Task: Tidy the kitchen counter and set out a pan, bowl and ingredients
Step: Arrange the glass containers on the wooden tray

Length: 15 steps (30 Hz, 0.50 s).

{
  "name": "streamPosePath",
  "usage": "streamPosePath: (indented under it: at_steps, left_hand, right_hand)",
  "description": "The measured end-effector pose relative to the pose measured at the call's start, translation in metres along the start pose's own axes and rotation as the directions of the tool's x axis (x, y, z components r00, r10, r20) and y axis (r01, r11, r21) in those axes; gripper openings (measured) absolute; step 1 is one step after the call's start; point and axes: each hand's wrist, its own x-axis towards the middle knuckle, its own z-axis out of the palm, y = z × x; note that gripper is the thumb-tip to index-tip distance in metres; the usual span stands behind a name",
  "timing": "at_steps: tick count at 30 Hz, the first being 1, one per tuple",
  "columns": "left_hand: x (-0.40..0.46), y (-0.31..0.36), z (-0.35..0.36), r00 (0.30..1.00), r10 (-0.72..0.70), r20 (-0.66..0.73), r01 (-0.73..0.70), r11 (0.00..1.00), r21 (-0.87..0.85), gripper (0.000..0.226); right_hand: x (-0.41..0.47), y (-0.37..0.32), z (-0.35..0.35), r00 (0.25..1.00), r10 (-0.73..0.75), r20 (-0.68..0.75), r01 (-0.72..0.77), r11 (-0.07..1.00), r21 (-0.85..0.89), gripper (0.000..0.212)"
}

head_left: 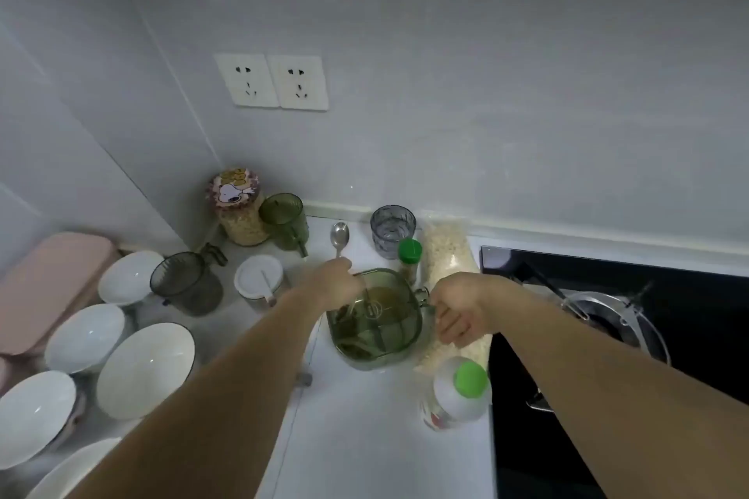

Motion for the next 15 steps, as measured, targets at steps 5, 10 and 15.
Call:
streamPosePath:
  at_steps: [5,10,15]
  left_hand:
    - [0.028,0.0,0.021,0.994,-0.094,0.057,0.094,0.996,0.005,0.054]
    - [0.038,-0.009,0.031,0.987,-0.131,0.093,0.144,0.978,-0.153,0.068]
    - [0.038,-0.014,0.031,0.982,-0.166,0.093,0.183,0.954,-0.237,0.07]
  right_hand:
    - [0.019,0.001,0.004,0.994,0.089,0.056,-0.082,0.99,-0.114,0.052]
    - [0.034,0.004,0.02,0.992,0.041,0.122,-0.043,0.999,0.008,0.047]
    - [0.035,-0.001,0.023,0.99,0.038,0.134,-0.045,0.998,0.047,0.043]
